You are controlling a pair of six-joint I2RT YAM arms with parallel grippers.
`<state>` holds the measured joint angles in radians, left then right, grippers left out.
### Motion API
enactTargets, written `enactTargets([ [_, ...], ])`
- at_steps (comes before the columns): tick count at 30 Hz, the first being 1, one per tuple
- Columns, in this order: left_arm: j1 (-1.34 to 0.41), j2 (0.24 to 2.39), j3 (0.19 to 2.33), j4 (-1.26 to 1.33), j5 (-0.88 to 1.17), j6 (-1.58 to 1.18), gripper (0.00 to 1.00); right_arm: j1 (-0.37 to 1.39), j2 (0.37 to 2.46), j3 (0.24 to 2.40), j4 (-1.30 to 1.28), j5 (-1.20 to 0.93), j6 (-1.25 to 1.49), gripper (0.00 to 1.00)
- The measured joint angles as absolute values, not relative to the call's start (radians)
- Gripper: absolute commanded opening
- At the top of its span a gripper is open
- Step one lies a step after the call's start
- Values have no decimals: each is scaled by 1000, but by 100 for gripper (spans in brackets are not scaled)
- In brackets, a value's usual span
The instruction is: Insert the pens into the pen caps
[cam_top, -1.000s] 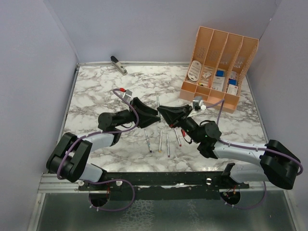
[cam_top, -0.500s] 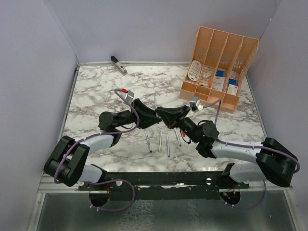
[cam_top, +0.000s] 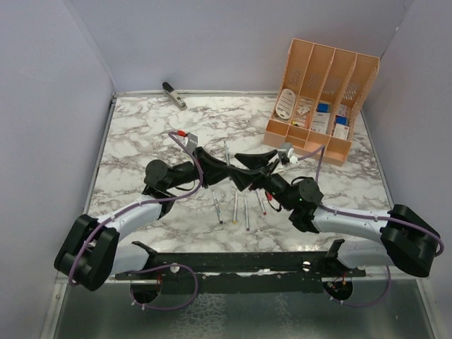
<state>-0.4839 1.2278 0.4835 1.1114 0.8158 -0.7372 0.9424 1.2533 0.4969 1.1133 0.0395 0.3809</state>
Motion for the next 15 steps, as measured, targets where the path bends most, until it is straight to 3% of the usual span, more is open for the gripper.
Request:
enactTargets([
  [5, -485, 1135, 545, 785, 661, -566, 0, 942, 1148, 506, 1025, 114, 289, 73],
  [12, -485, 1107, 607, 414, 483, -379, 0, 933, 1092, 646, 775, 408, 166, 40],
  [15, -485, 1104, 597, 351, 463, -353, 0, 877, 1170, 791, 575, 501, 178, 32],
])
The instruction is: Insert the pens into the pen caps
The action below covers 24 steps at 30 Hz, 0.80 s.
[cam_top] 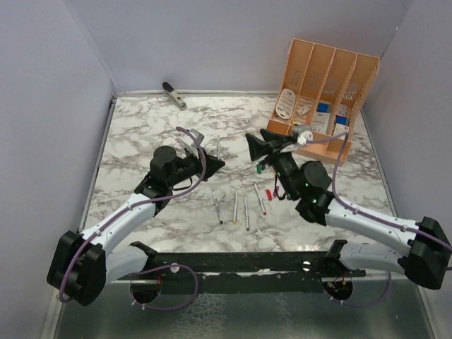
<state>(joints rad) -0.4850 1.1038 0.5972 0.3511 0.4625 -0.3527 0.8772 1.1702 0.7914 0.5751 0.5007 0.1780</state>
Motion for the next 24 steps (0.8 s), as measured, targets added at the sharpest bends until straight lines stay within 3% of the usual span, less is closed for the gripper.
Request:
enactTargets([
  [4, -492, 1099, 575, 305, 454, -337, 0, 802, 1284, 881, 355, 519, 198, 30],
  [7, -499, 1090, 562, 286, 454, -329, 0, 790, 1382, 906, 227, 519, 214, 22],
  [11, -505, 1075, 558, 273, 455, -322, 0, 785, 1502, 929, 103, 511, 236, 20],
  [24, -513, 1073, 558, 268, 478, -319, 0, 731, 1670, 932, 1, 416, 316, 21],
])
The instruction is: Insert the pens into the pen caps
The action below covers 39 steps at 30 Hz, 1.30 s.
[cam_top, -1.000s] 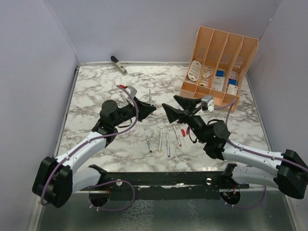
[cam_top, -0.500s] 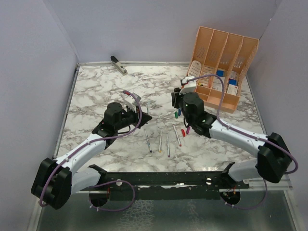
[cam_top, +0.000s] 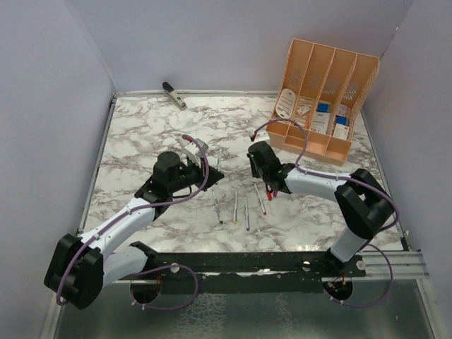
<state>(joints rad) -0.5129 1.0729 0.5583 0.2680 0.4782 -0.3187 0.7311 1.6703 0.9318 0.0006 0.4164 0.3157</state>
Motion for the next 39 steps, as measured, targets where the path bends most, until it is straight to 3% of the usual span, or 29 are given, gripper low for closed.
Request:
enactTargets([
  [3, -513, 1073, 558, 268, 483, -318, 0, 724, 1705, 942, -2, 404, 325, 29],
  [9, -515, 1073, 558, 268, 485, -318, 0, 715, 1742, 969, -4, 402, 339, 34],
  [39, -515, 1073, 558, 276, 489, -319, 0, 647, 1853, 1015, -4, 401, 344, 31],
])
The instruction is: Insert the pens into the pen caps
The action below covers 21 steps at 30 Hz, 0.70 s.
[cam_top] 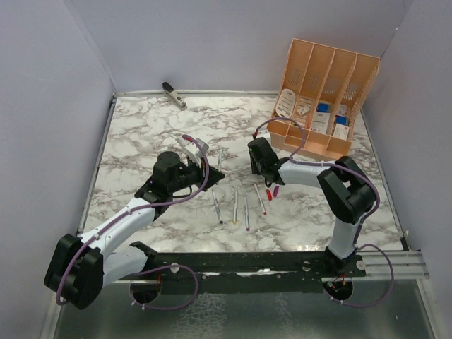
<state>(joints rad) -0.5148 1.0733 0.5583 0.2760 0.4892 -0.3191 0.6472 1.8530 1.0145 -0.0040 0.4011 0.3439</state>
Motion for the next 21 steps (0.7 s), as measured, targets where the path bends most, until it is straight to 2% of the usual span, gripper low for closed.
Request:
enactTargets([
  [8, -515, 1078, 558, 278, 489, -324, 0, 646, 1853, 1015, -6, 381, 368, 20],
  [11, -515, 1085, 558, 279, 489, -327, 0, 646, 1853, 1014, -7, 364, 384, 2],
  [21, -515, 1108, 558, 282, 489, -326, 0, 639, 1818, 987, -5, 293, 402, 1],
])
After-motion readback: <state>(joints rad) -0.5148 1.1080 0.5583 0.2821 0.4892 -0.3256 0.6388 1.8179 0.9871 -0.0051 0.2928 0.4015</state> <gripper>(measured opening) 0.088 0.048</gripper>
